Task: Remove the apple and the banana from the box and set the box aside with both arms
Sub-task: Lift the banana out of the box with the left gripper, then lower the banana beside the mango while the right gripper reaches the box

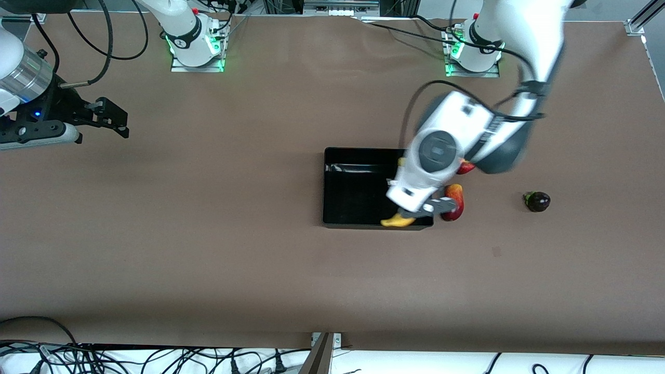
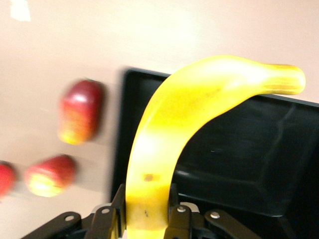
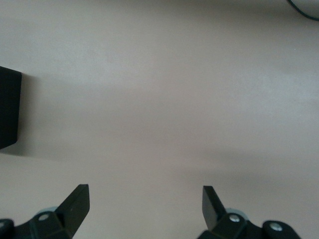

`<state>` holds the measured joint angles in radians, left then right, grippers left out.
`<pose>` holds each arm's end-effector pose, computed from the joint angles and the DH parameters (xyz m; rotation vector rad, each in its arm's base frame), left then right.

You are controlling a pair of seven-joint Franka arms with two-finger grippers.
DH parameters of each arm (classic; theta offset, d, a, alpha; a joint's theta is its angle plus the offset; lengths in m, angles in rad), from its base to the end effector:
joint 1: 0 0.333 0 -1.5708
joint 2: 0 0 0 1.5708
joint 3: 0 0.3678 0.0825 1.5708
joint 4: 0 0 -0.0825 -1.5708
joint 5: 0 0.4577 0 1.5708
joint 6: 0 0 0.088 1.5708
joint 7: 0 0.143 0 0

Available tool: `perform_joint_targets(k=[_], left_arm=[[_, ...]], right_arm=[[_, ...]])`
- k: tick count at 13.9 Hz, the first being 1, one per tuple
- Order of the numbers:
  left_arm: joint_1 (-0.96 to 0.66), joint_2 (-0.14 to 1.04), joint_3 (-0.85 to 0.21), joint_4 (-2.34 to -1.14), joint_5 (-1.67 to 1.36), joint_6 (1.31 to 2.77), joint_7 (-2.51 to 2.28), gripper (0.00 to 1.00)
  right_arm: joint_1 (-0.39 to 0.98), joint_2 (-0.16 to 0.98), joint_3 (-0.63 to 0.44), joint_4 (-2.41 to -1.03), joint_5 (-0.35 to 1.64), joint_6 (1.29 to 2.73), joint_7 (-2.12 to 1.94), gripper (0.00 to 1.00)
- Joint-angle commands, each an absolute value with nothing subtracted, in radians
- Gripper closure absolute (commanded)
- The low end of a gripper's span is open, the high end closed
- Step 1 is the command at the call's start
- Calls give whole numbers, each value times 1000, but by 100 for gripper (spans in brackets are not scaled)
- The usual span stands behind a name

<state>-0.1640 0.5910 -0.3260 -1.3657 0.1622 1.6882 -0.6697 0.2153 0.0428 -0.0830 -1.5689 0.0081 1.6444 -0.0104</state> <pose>0.7133 -0.3061 0.3520 -3.0054 -0.2585 0.3238 0.6455 0.0881 0.6207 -3.1267 -0.2230 -0.0510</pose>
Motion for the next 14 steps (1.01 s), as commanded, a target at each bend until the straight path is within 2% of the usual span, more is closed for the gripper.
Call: perform_joint_targets(k=[1,4,7,9,11,12,13,14], left_arm=[[7,587,-334,-1390,187,1651,-455,100],[157,604,-331,-1465,225,1712,-251,100],[251,607,-328,-1602,253,1900,-77,99],[276,604,-328,-1721,296,2056,-74,99],[293,604,-328,-1793,316,2161,-74,94],[302,609,-328,-1804,316,2181,-72,78],[302,612,-328,-1801,314,2180,-75,1],[302,608,-330,-1795,314,2174,-78,0]], right_arm=[[222,75,-80,-1563,26,1646,-20,0],[271,184,-75,-1569,25,1635,-26,0],[328,225,-69,-1569,32,1627,-63,0],[403,259,-69,-1565,55,1693,59,0],[460,296,-68,-1565,87,1762,213,0],[491,317,-67,-1563,124,1804,272,0],[515,340,-67,-1562,153,1846,329,0],[546,365,-67,-1562,167,1896,388,0]])
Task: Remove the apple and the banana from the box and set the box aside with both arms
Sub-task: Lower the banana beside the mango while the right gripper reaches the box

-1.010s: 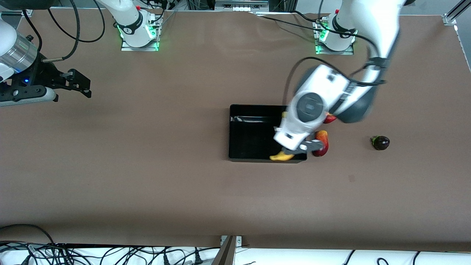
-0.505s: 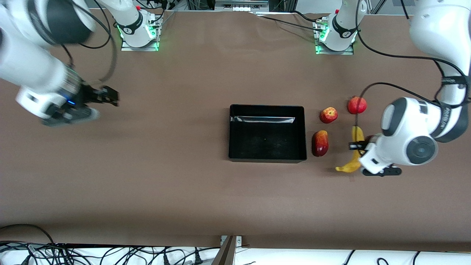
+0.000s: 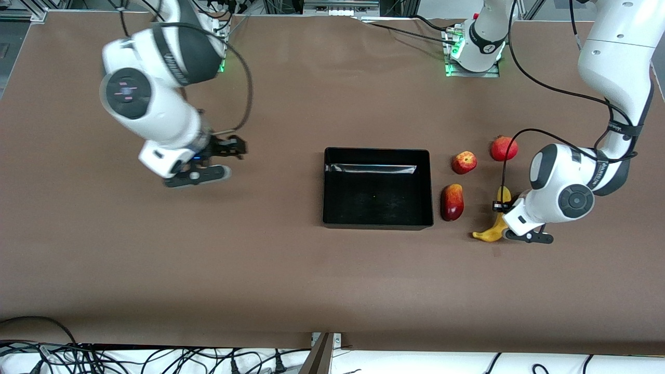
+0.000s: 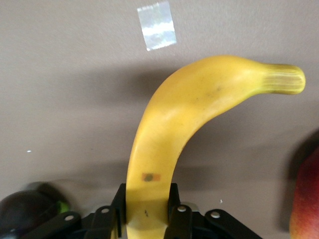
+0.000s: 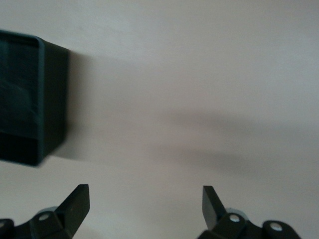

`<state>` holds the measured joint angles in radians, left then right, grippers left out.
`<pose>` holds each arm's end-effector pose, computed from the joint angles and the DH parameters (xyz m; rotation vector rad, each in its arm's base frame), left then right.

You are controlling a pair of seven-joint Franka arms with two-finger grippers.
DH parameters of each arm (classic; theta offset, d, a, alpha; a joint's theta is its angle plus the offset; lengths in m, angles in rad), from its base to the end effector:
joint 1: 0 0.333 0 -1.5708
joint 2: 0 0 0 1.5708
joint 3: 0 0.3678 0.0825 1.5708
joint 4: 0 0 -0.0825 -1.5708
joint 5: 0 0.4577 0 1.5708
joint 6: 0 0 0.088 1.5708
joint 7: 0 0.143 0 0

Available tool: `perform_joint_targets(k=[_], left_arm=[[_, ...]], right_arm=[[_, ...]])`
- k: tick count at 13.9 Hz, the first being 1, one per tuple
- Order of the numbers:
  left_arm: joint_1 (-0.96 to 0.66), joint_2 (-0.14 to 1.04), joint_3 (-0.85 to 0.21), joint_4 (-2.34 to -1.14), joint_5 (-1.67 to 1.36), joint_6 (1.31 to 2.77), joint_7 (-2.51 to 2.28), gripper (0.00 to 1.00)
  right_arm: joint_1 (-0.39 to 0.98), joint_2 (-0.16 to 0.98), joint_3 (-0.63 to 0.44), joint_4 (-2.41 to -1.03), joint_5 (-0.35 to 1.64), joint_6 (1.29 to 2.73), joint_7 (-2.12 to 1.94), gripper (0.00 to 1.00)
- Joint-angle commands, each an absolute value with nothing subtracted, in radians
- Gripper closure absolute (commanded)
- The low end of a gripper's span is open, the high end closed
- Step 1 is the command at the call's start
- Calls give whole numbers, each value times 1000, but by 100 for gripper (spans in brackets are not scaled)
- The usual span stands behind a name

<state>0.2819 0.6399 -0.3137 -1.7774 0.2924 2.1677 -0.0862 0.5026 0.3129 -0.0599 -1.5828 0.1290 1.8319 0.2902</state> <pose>0.7077 0.0049 0.1485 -3.0777 0.1505 0.3148 0.6521 0.3302 0.4423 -3.0573 -0.1799 0.1478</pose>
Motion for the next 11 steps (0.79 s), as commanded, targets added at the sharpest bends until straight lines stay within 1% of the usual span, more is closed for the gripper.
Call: perform_joint_targets(k=[1,2,3,5,8,10,11], left_arm=[[301,601,-331,-1784,314,2165,-84,0],[302,586,-334,-1749,313,2140,-81,0],[302,572,-337,-1705,311,2082,-80,0],[290,560,-353,-1568,307,1932,-74,0],[291,545,-376,-1406,298,1797,-72,0],[293,522,-385,-1356,296,1723,-58,0],[298,502,-396,-1345,281,1704,-40,0]], right_arm=[[576,391,-67,-1562,169,1946,441,0],[612,420,-67,-1562,169,1997,510,0],[647,454,-67,-1562,167,2050,582,0],[708,521,-67,-1560,166,2143,662,0],[768,609,-69,-1546,158,2271,762,0],[793,653,-72,-1546,147,2325,802,0],[799,670,-74,-1546,135,2338,801,2]])
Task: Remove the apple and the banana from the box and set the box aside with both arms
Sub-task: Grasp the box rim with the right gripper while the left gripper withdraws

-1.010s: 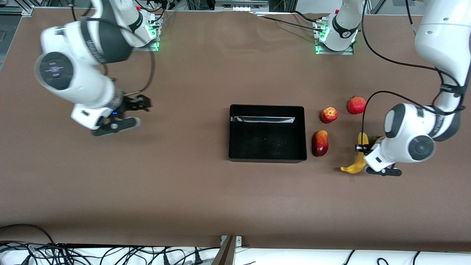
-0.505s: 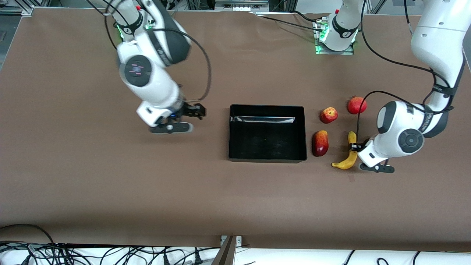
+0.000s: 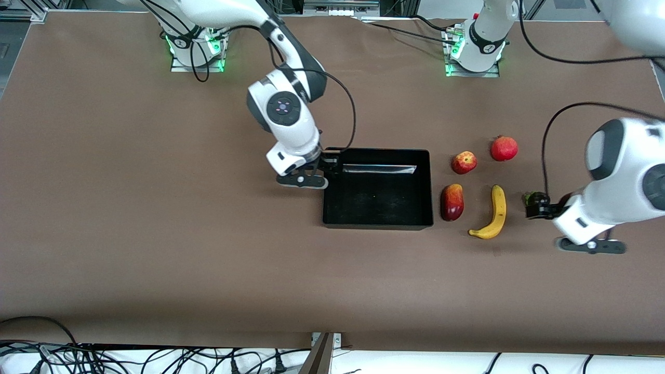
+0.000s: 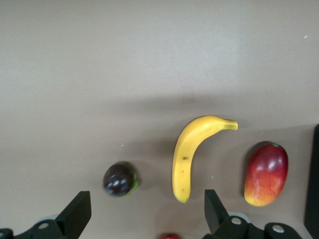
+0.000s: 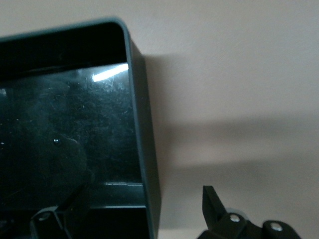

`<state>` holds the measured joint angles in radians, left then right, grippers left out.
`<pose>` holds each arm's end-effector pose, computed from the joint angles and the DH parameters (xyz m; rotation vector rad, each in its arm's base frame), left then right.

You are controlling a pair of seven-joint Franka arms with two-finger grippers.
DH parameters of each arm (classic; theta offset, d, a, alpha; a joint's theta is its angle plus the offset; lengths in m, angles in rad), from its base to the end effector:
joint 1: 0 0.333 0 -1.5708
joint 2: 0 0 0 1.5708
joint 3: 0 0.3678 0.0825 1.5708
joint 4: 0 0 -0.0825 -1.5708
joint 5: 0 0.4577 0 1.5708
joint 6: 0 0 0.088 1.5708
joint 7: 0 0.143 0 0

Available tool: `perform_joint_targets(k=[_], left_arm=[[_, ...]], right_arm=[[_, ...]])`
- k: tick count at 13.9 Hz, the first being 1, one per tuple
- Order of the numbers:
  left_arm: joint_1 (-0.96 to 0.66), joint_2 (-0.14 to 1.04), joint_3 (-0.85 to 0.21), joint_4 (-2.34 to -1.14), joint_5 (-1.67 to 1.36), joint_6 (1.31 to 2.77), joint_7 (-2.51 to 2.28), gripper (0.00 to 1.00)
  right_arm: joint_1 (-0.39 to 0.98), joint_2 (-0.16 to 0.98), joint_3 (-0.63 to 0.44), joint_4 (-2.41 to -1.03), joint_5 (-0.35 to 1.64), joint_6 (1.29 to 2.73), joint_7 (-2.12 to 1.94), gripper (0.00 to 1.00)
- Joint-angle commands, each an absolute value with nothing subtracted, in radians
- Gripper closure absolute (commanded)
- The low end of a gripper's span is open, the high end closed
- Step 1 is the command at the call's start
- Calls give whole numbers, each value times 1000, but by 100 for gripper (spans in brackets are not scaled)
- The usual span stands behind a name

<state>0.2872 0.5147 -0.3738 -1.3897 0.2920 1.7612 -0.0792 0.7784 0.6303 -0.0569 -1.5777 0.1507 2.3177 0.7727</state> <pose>0.7800 0.0172 0.4072 -3.0283 0.0663 0.1497 0.5952 0.5404 0.2439 -2.9978 0.2022 -0.0378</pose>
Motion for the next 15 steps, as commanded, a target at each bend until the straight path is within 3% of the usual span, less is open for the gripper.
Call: perform_joint_targets(k=[1,2,4,5,7,12,15], left_arm=[[285,455,-381,-1359,234,1704,-32,0],[235,395,-321,-1373,178,1701,-35,0],[26,248,-40,-1496,19,1677,-41,0],[-32,192,41,-1543,-24,1681,-41,0],[-52,153,77,-1580,-22,1713,-31,0],[-40,147,71,-1578,-17,1698,-21,0],[-40,141,71,-1588,-8,1736,14,0]], right_arm=[[799,684,-74,-1545,120,2342,802,9],[799,696,-74,-1537,104,2341,801,22],[798,699,-75,-1531,97,2339,784,58],[793,699,-75,-1531,97,2339,778,73],[790,699,-77,-1529,97,2339,778,100],[756,652,-95,-1531,92,2304,758,100],[720,557,-152,-1535,101,2147,588,100]])
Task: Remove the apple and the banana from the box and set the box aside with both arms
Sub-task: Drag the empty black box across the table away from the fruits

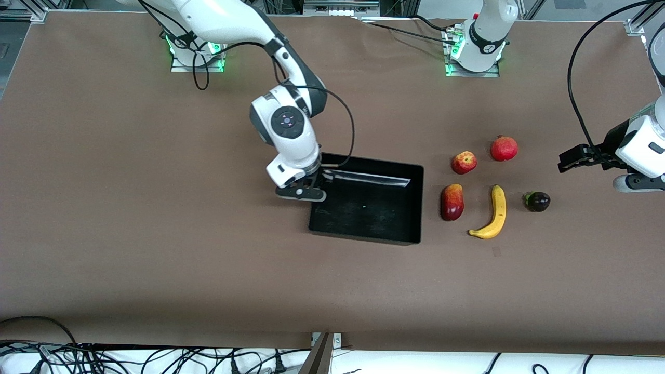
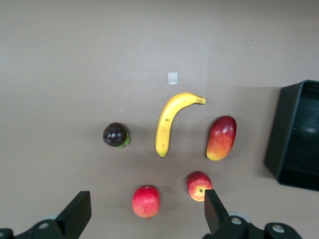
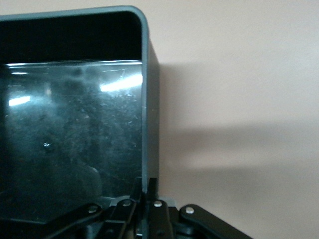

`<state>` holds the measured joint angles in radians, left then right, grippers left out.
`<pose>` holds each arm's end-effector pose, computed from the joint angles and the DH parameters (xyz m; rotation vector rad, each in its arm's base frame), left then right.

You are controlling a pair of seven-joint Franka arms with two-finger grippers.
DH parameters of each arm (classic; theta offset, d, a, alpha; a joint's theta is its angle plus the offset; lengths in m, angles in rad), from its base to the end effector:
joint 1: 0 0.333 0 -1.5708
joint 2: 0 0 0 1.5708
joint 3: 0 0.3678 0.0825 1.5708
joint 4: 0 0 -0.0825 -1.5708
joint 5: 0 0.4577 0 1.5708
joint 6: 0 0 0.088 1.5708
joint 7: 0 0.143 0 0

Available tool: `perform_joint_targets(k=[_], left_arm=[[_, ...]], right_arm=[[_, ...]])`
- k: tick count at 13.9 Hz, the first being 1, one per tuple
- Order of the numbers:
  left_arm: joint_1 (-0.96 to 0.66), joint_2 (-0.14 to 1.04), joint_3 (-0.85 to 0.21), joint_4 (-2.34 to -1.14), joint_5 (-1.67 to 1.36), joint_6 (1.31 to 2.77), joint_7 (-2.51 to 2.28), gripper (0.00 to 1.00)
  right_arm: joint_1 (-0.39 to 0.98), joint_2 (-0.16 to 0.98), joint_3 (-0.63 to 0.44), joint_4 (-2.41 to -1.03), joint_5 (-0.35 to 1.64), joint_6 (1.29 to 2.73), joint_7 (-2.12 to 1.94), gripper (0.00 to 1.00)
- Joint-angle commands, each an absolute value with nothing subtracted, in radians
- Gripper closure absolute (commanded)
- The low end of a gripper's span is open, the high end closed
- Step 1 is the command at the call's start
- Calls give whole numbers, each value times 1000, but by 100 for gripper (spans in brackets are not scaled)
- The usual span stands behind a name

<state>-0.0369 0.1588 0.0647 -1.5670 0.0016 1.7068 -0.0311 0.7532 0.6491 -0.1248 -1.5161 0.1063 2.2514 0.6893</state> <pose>0.6896 0.0166 0.5495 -3.1283 -0.0907 0.0292 0.6461 0.4950 0.2564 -3.0710 0.1467 -0.1011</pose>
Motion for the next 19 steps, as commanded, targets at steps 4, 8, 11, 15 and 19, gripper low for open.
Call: perform_joint_targets(k=[4,8,11,15,19], left_arm=[[-40,100,67,-1614,6,1738,46,0],[-46,103,58,-1615,40,1747,61,0],[-48,103,58,-1612,40,1747,60,0],[-49,104,58,-1611,40,1744,60,0],[-52,104,58,-1609,41,1743,60,0]], right_arm=[[706,454,-316,-1586,113,2010,320,100],[692,359,-495,-1738,208,2011,-17,100],[690,344,-604,-1816,264,2022,-173,100],[588,353,-623,-1928,322,2124,-328,100],[549,362,-623,-2075,406,2285,-387,100]])
